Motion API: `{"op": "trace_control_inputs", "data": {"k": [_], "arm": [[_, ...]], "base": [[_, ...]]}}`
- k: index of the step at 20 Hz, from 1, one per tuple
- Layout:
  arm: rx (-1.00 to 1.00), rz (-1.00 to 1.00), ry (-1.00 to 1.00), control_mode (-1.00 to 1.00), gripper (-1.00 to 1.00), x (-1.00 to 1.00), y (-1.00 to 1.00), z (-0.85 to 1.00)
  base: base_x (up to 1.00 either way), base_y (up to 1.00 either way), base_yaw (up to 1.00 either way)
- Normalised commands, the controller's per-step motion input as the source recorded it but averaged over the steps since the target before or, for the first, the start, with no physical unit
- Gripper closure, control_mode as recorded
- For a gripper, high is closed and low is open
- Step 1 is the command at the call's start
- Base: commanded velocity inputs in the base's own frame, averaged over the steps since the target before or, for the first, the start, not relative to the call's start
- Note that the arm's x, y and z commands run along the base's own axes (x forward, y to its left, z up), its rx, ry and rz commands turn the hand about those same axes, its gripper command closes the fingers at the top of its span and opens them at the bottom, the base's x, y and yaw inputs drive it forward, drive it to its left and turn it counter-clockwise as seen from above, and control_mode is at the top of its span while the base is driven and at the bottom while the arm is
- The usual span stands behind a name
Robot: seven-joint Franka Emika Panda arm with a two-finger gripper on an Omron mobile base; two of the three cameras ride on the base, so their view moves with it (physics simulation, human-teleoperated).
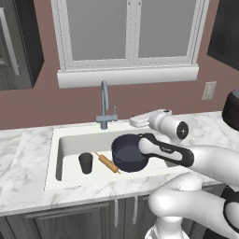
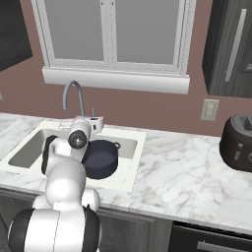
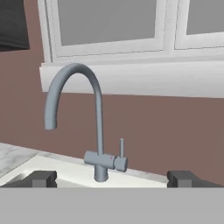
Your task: Pick the pot and glass cup and place them in the sink. Then turn on the water.
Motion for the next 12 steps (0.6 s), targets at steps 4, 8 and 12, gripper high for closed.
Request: {"op": "trace_control_inputs", "data": {"k": [4, 8, 12], "arm": [[0.00, 0.00, 0.00, -1.00, -1.00, 0.12, 0.00, -0.23], [0.00, 0.00, 0.00, -1.00, -1.00, 0.21, 0.00, -0.14], [0.00, 0.00, 0.00, -1.00, -1.00, 0.23, -0.02, -0.12]], "base": [[0.00, 0.00, 0.00], [0.00, 0.00, 0.00], [0.00, 0.00, 0.00]]}}
